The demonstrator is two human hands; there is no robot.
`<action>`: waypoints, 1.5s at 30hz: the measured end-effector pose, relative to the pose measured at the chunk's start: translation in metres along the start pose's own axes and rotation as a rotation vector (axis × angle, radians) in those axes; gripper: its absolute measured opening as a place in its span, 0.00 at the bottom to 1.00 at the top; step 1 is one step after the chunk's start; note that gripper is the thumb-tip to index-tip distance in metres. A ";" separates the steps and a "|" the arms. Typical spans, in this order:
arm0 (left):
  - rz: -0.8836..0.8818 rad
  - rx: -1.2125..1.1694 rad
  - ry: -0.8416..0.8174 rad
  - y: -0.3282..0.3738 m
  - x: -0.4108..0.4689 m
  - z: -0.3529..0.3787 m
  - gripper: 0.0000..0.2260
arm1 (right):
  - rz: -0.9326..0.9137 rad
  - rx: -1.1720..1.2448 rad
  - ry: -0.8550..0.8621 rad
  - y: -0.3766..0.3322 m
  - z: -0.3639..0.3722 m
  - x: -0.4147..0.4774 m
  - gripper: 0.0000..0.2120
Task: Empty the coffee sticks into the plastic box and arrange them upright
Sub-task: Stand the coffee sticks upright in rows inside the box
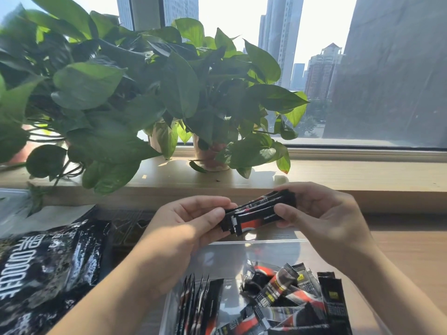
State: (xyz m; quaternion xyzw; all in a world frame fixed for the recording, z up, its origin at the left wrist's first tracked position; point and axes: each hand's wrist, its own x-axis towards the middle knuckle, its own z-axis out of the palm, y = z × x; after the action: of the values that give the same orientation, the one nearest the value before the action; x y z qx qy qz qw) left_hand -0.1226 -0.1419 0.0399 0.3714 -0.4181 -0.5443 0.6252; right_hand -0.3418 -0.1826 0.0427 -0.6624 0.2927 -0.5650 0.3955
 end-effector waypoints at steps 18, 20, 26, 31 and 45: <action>-0.068 0.026 -0.065 0.000 0.002 -0.006 0.12 | 0.044 0.085 0.011 -0.001 0.000 -0.001 0.09; -0.083 0.067 -0.078 0.000 0.004 -0.008 0.15 | 0.054 0.107 0.001 0.000 0.002 -0.001 0.10; -0.143 0.142 -0.230 0.002 -0.003 -0.003 0.18 | -0.010 0.115 -0.032 0.002 0.003 -0.001 0.11; -0.027 0.257 -0.145 -0.002 -0.004 -0.003 0.12 | -0.043 0.012 -0.113 0.010 0.001 -0.001 0.10; -0.028 0.218 -0.066 -0.004 -0.004 0.002 0.13 | -0.226 -0.393 -0.177 0.015 -0.001 0.001 0.15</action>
State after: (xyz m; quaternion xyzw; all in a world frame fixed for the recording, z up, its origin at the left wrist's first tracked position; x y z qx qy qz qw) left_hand -0.1262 -0.1386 0.0362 0.4250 -0.4900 -0.5160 0.5594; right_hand -0.3420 -0.1914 0.0299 -0.8020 0.2853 -0.4777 0.2170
